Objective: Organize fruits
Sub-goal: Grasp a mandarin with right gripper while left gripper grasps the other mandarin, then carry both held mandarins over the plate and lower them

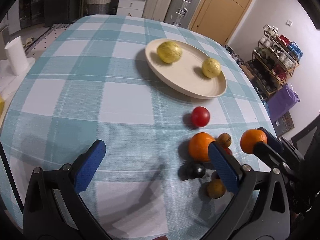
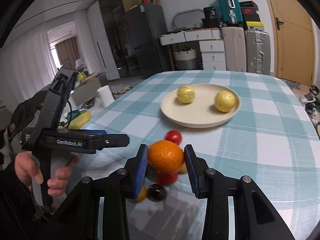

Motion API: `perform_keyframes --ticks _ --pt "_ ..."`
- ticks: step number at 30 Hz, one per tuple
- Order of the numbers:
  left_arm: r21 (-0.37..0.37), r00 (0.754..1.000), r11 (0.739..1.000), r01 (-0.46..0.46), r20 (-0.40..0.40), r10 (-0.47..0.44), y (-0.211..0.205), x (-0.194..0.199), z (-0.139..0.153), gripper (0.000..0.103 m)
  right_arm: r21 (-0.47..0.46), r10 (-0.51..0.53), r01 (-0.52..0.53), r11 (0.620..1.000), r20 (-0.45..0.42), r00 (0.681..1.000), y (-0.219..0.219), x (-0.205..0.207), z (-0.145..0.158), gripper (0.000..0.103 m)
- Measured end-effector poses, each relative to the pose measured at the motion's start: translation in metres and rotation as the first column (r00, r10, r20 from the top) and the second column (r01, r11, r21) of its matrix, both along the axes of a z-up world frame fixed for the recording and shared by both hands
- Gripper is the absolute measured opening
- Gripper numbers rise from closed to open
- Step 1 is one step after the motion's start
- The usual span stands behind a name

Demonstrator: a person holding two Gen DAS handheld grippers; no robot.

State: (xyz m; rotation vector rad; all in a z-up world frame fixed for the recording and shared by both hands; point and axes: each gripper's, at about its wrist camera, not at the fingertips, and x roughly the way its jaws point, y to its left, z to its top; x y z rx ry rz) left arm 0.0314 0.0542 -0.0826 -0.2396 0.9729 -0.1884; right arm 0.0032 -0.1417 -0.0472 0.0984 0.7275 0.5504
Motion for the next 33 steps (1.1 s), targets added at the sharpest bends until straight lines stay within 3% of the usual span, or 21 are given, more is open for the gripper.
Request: perform_keyframes --ticks 12,18,23,29,33 --pt "0.011 0.994 0.994 0.106 -0.039 -0.106 -0.040 0.015 -0.006 0.102 0.030 -0.059 0.059 0.998 -0.007 0.998 -0.030 0.003 -0.005 0.038" --pt "-0.017 0.993 0.995 0.097 -0.067 -0.098 -0.043 0.020 -0.013 0.099 0.043 -0.058 0.059 0.997 -0.014 0.998 -0.034 0.002 -0.007 0.038" --pt "-0.028 0.991 0.993 0.118 -0.068 -0.119 -0.044 0.019 -0.014 0.073 0.045 -0.039 0.040 0.998 -0.017 0.999 -0.032 0.001 -0.008 0.038" --pt "-0.147 0.977 0.972 0.183 -0.080 -0.196 -0.047 0.019 -0.016 0.035 0.046 -0.032 0.033 0.998 -0.018 0.999 -0.030 0.000 -0.008 0.038" --pt "-0.139 0.976 0.971 0.194 -0.075 -0.206 -0.050 0.020 -0.015 0.034 0.044 -0.031 0.031 0.999 -0.020 0.999 -0.029 0.001 -0.008 0.038"
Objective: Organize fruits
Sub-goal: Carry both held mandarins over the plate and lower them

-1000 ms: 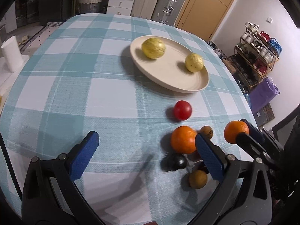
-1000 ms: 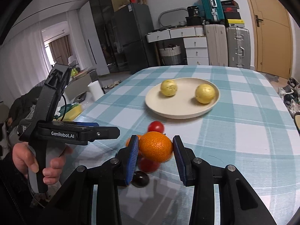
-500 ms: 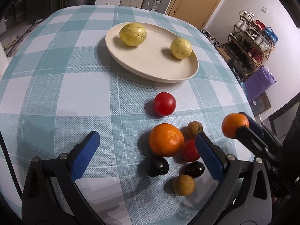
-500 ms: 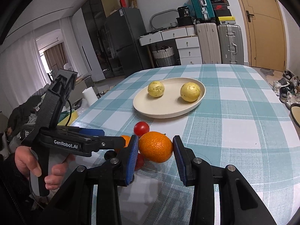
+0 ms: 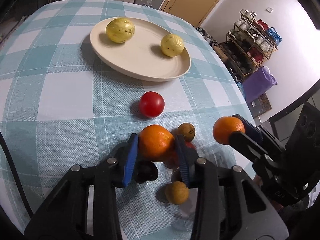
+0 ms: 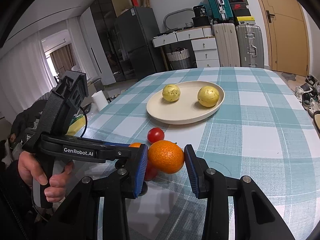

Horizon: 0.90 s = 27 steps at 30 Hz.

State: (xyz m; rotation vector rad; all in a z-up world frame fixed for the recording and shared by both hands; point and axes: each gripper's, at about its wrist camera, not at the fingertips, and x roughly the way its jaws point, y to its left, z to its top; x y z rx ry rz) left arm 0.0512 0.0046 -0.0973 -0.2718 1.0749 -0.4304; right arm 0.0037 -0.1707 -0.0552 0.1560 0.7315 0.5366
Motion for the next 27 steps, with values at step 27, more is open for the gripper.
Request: perform_keyframes --ticks 27 --pt "-0.156 0.992 0.987 -0.026 0.116 0.044 0.026 0.064 0.069 0.034 0.054 0.042 -0.044 0.998 0.041 0.998 -0.001 0.071 0.021 0.038"
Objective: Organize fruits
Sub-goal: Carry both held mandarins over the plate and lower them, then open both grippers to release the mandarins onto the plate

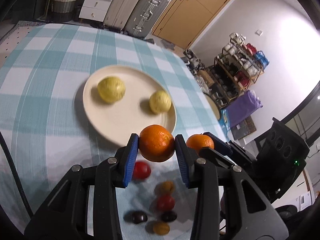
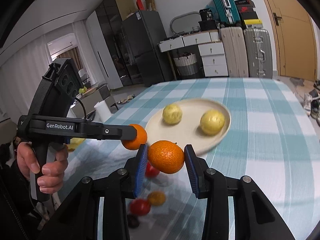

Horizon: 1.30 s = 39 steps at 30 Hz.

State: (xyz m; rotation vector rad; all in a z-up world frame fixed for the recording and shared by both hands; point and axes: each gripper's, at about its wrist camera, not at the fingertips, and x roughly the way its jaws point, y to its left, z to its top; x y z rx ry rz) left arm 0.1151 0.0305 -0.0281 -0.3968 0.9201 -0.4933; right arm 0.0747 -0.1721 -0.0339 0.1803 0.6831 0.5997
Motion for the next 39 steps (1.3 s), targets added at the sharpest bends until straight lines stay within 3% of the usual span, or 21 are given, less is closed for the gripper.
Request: perform_keyframes --ticks 9,19,28,39 --pt "0.007 0.999 1.000 -0.018 0.031 0.017 0.001 0.064 0.022 0.034 -0.007 -0.035 0.035 0.999 -0.031 0.999 0.001 0.072 0.007 0.038" --pt "0.005 1.000 1.000 0.005 -0.026 -0.004 -0.015 0.145 0.019 0.034 -0.013 -0.083 0.083 0.996 -0.075 0.994 -0.005 0.136 -0.004 0.038" --pt "-0.025 0.992 0.999 0.033 -0.120 -0.035 -0.031 0.184 -0.013 0.034 -0.068 -0.092 0.084 0.994 -0.109 0.990 0.001 0.158 -0.024 0.038" --pt "-0.042 0.982 0.999 0.019 -0.189 -0.027 -0.042 0.205 -0.036 0.035 -0.099 -0.096 0.086 0.991 -0.110 0.989 0.004 0.163 -0.029 0.038"
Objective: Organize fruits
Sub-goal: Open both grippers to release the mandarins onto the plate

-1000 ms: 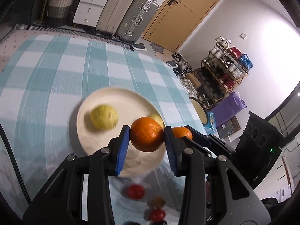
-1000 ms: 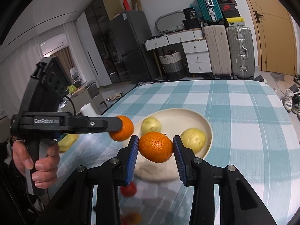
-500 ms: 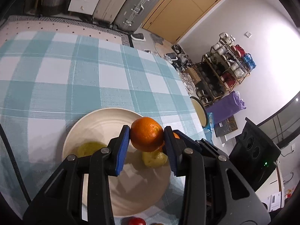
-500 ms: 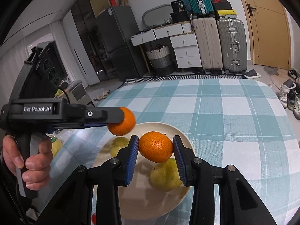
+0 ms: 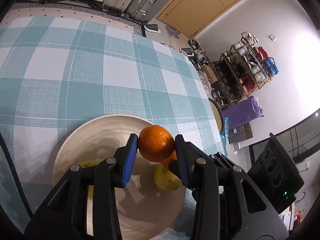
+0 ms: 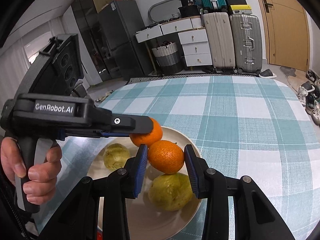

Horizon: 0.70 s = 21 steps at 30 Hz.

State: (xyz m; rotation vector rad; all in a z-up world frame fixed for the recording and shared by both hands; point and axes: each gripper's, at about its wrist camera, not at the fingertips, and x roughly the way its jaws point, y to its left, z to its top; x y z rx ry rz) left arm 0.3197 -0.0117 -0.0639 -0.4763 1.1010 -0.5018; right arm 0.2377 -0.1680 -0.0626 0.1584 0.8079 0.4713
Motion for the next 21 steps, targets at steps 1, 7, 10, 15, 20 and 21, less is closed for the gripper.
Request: perform_keyframes --ticks 1,7,10,15,20,21 --pt "0.007 1.000 1.000 -0.008 -0.018 0.009 0.000 0.001 -0.001 0.037 -0.004 0.000 0.000 1.000 0.002 1.000 0.000 0.000 0.000 0.039" --pt "0.011 0.999 0.999 -0.043 -0.020 0.043 0.004 -0.002 0.007 0.068 -0.015 -0.012 0.013 1.000 0.055 0.998 -0.001 -0.008 0.010 0.064" --pt "0.011 0.999 0.999 -0.047 0.017 0.047 0.007 -0.012 0.019 0.070 -0.008 -0.019 0.019 1.000 0.082 0.996 -0.004 -0.016 0.018 0.066" --pt "0.031 0.997 0.998 -0.058 0.052 0.056 0.015 -0.032 0.035 0.077 -0.003 -0.041 0.041 0.999 0.108 0.993 -0.009 -0.033 0.031 0.068" --pt "0.099 0.991 0.991 -0.088 0.108 0.077 0.026 -0.064 0.052 0.077 0.007 -0.057 0.056 0.998 0.131 0.990 -0.012 -0.055 0.042 0.073" --pt "0.111 0.989 0.990 -0.089 0.127 0.074 0.027 -0.073 0.057 0.077 0.009 -0.058 0.058 0.998 0.136 0.989 -0.013 -0.059 0.044 0.073"
